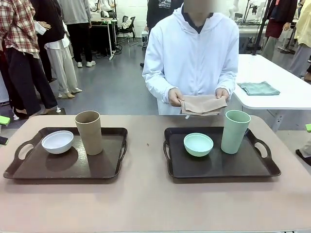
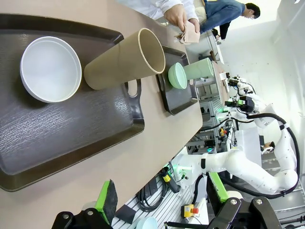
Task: Set up a tray with a mat and arrange the tableware.
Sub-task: Pick up the Picnic Bowl and Reusable plastic cup from the Handle tray in front of the human's position and hold them in the air.
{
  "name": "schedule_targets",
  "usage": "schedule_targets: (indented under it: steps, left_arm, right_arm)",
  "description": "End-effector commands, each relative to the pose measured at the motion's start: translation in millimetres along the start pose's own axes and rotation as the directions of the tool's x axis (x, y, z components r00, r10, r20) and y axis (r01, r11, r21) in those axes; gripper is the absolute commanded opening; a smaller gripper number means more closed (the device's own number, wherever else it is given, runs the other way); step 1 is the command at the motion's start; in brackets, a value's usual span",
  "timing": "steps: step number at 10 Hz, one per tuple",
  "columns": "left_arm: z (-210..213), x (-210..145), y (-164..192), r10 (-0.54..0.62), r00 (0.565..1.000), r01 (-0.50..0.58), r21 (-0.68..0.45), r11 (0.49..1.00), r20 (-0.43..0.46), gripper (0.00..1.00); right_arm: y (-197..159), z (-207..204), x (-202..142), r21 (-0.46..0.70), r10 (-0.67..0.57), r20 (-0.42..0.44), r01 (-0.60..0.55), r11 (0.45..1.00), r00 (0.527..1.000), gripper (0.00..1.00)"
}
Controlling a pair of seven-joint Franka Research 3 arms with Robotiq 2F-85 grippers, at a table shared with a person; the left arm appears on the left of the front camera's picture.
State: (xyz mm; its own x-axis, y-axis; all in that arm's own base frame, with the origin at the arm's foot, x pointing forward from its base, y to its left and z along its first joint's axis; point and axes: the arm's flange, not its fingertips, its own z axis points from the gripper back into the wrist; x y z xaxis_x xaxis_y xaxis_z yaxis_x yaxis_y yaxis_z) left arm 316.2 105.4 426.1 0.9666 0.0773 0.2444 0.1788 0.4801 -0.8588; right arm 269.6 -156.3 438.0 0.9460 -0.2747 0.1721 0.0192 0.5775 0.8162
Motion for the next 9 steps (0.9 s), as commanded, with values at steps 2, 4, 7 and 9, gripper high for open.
schedule_targets:
  steps: [2,4,7,9]
  left_arm:
    - [-3,16,-57,-0.147,0.989,0.144,0.114,0.983,0.020,1.00]
    - [-2,38,-115,-0.209,0.977,0.197,0.214,0.957,0.039,1.00]
    - [-35,59,-203,-0.306,0.952,0.293,0.376,0.879,-0.028,1.00]
    - [-92,65,-251,-0.330,0.937,0.342,0.483,0.806,-0.112,1.00]
  right_arm:
    - [26,8,23,0.025,0.296,-0.033,-0.296,0.955,0.955,1.00]
    - [37,21,60,-0.023,0.429,-0.010,-0.429,0.903,0.903,1.00]
    - [58,29,104,-0.132,0.660,-0.087,-0.666,0.734,0.746,1.00]
    - [67,17,128,-0.174,0.749,-0.162,-0.766,0.619,0.643,1.00]
